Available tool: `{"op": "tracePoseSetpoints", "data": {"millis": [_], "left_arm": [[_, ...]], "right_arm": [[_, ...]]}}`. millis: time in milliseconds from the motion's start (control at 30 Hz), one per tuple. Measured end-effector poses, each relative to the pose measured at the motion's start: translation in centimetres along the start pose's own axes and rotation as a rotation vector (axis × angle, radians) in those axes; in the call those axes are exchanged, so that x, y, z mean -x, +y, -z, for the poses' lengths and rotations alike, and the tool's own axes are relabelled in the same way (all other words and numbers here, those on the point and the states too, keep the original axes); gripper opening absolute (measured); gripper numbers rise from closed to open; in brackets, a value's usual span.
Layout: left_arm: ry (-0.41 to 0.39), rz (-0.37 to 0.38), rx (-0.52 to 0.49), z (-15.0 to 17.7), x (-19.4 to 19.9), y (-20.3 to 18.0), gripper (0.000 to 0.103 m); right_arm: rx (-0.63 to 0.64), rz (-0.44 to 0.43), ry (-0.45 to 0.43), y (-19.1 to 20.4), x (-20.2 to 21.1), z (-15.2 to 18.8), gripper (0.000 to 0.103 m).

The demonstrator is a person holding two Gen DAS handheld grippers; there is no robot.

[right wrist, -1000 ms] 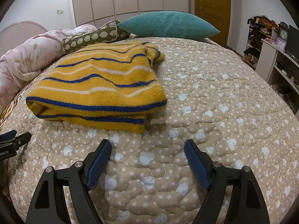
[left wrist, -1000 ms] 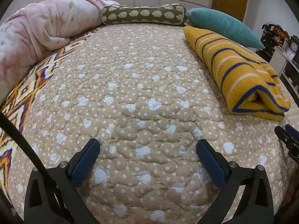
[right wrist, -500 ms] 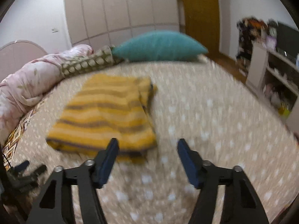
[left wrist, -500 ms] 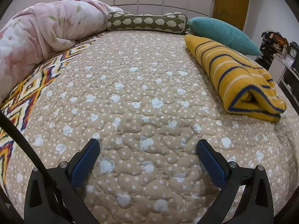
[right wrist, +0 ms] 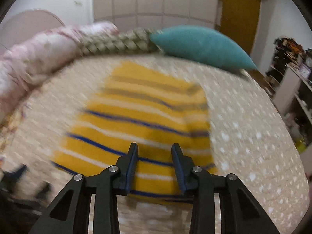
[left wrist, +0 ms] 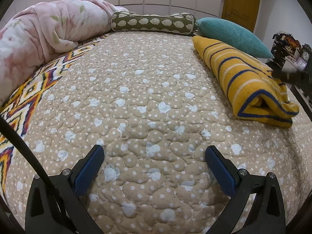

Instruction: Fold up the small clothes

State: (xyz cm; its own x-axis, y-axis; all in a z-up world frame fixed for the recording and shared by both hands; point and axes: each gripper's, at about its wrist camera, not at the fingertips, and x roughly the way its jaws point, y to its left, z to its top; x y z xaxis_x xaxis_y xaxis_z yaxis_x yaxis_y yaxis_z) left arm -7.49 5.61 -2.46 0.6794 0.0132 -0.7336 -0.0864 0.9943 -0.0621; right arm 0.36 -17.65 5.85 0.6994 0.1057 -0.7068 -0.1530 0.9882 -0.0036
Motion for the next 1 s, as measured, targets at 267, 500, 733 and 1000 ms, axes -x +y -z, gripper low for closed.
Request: {"op": "tracePoseSetpoints", "data": {"millis": [267, 500, 733, 1000], "left_arm": [[-0.01, 0.001, 0.006, 0.0, 0.0, -0.1, 0.103], [-0.006, -0.002, 0.006, 0.0, -0.1, -0.3, 0.103], [-0.007, 0.001, 0.007, 0.0, 0.0, -0.2, 0.103], [-0.002, -0.002, 0.006, 0.1, -0.1, -0.1, 0.103]], "right_arm": [[0.039, -0.169, 0.139, 5.2, -5.3, -1.8, 0.04], [0.048, -0.198, 0.069, 6.3, -2.9, -3.8, 0.041], [-0.05, -0.144, 0.14, 4.0, -7.6, -4.7, 0.054], [-0.158, -0.165, 0.044, -1.3, -1.6, -2.3, 0.061]]}}
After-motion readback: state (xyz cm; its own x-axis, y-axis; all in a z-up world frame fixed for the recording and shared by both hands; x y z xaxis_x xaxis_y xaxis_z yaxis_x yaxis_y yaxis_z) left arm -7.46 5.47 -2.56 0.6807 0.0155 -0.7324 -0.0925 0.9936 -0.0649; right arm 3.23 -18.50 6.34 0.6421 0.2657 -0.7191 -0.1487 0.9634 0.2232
